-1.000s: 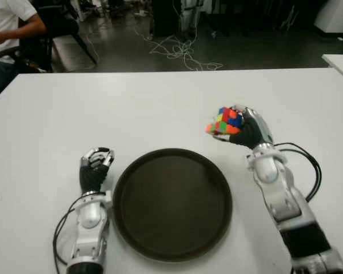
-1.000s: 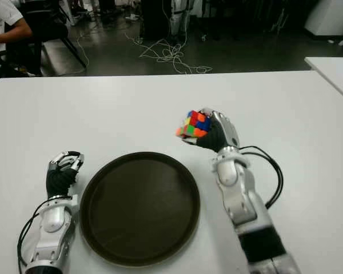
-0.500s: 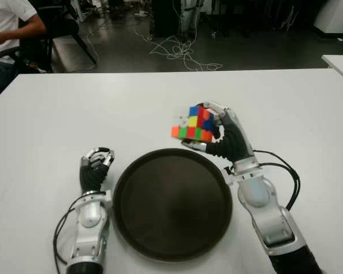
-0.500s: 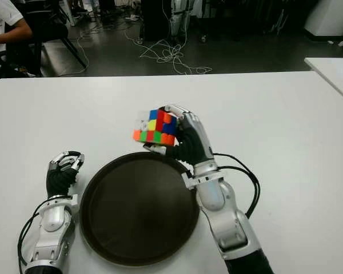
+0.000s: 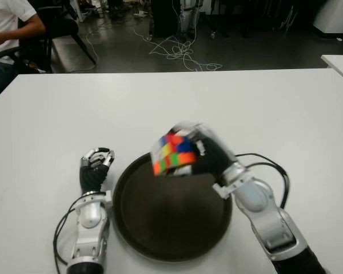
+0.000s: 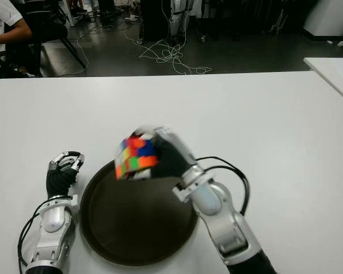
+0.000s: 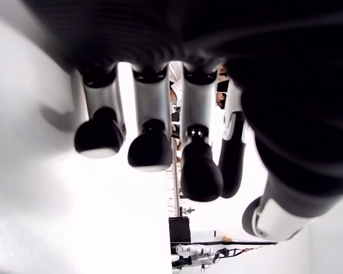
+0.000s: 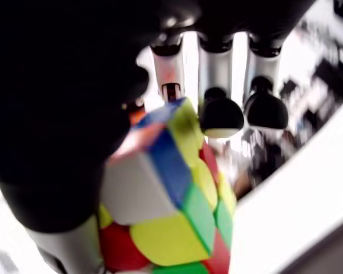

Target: Pick up the Rubik's Cube and put it in the plate

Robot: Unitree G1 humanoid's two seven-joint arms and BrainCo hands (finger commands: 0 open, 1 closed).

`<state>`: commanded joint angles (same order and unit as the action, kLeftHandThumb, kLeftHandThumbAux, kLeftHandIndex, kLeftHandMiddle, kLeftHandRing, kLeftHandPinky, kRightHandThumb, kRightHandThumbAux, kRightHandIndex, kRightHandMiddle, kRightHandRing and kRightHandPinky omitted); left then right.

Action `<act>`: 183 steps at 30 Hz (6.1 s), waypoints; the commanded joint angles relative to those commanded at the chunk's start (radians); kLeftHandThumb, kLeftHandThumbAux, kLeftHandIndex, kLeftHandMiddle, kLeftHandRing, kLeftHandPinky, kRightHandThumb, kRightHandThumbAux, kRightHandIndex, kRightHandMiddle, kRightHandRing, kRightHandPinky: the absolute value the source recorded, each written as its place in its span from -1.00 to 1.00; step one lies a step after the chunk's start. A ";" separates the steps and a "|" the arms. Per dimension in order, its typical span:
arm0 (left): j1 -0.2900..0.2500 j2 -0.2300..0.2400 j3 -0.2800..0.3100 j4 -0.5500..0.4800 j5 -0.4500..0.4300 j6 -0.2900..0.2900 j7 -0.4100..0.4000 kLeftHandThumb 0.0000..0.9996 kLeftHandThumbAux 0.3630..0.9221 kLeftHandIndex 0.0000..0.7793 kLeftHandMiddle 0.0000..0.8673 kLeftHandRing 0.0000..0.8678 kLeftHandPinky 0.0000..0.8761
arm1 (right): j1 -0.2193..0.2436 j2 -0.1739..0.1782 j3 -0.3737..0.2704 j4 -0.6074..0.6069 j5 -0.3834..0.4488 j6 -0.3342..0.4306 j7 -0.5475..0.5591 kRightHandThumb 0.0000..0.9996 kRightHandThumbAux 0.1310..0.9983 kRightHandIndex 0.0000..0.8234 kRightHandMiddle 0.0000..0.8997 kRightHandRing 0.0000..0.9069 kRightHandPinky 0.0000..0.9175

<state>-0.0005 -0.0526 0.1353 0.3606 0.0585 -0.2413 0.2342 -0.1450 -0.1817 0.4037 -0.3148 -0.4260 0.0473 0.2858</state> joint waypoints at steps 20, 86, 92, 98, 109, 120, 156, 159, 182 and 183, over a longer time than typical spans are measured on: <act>0.004 0.001 -0.005 -0.003 -0.005 0.005 -0.008 0.43 0.21 0.14 0.86 0.93 0.91 | -0.090 -0.073 0.108 0.020 -0.165 0.154 0.192 -1.00 0.74 0.73 0.82 0.83 0.74; 0.000 -0.006 -0.009 -0.019 0.010 0.050 0.001 0.44 0.21 0.14 0.87 0.93 0.90 | -0.135 -0.063 0.034 0.122 0.040 0.108 0.298 -1.00 0.44 -0.41 -0.40 -0.30 -0.46; -0.001 -0.005 -0.007 -0.015 0.010 0.046 0.005 0.43 0.21 0.14 0.86 0.92 0.89 | -0.131 -0.083 0.035 0.121 0.079 0.096 0.329 -1.00 0.16 -0.91 -0.86 -0.70 -0.73; 0.008 -0.007 -0.011 -0.028 0.017 0.042 0.011 0.43 0.21 0.14 0.85 0.92 0.90 | -0.116 -0.073 0.025 0.124 0.139 0.096 0.337 -1.00 -0.05 -0.99 -0.99 -0.95 -0.63; 0.013 -0.014 -0.014 -0.035 0.019 0.023 0.026 0.43 0.21 0.14 0.85 0.92 0.91 | -0.118 -0.081 0.025 0.147 0.163 0.067 0.324 -1.00 -0.26 -1.00 -1.00 -1.00 -0.68; 0.018 -0.014 -0.015 -0.044 0.004 0.027 0.011 0.43 0.21 0.14 0.84 0.92 0.91 | -0.117 -0.090 0.036 0.156 0.144 0.060 0.310 -1.00 -0.26 -1.00 -1.00 -1.00 -0.99; 0.003 -0.004 -0.009 -0.018 -0.011 0.027 -0.005 0.43 0.21 0.14 0.85 0.92 0.90 | -0.050 0.032 -0.387 0.400 0.100 -0.546 -0.481 -1.00 0.28 -1.00 -1.00 -1.00 -1.00; 0.006 -0.002 -0.008 -0.021 -0.012 0.023 -0.011 0.43 0.21 0.14 0.85 0.93 0.91 | -0.060 0.041 -0.444 0.504 0.064 -0.628 -0.629 -1.00 0.38 -1.00 -1.00 -1.00 -1.00; 0.000 0.008 -0.005 -0.017 0.003 0.027 -0.007 0.43 0.21 0.14 0.87 0.93 0.92 | -0.044 0.022 -0.488 0.679 -0.092 -0.595 -0.990 -1.00 0.59 -1.00 -1.00 -1.00 -1.00; 0.000 0.008 -0.005 -0.018 0.004 0.027 -0.007 0.43 0.21 0.14 0.87 0.93 0.92 | -0.041 0.024 -0.485 0.680 -0.086 -0.590 -0.983 -1.00 0.60 -1.00 -1.00 -1.00 -1.00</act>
<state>-0.0001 -0.0447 0.1303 0.3430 0.0620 -0.2144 0.2271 -0.1856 -0.1579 -0.0816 0.3647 -0.5124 -0.5429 -0.6973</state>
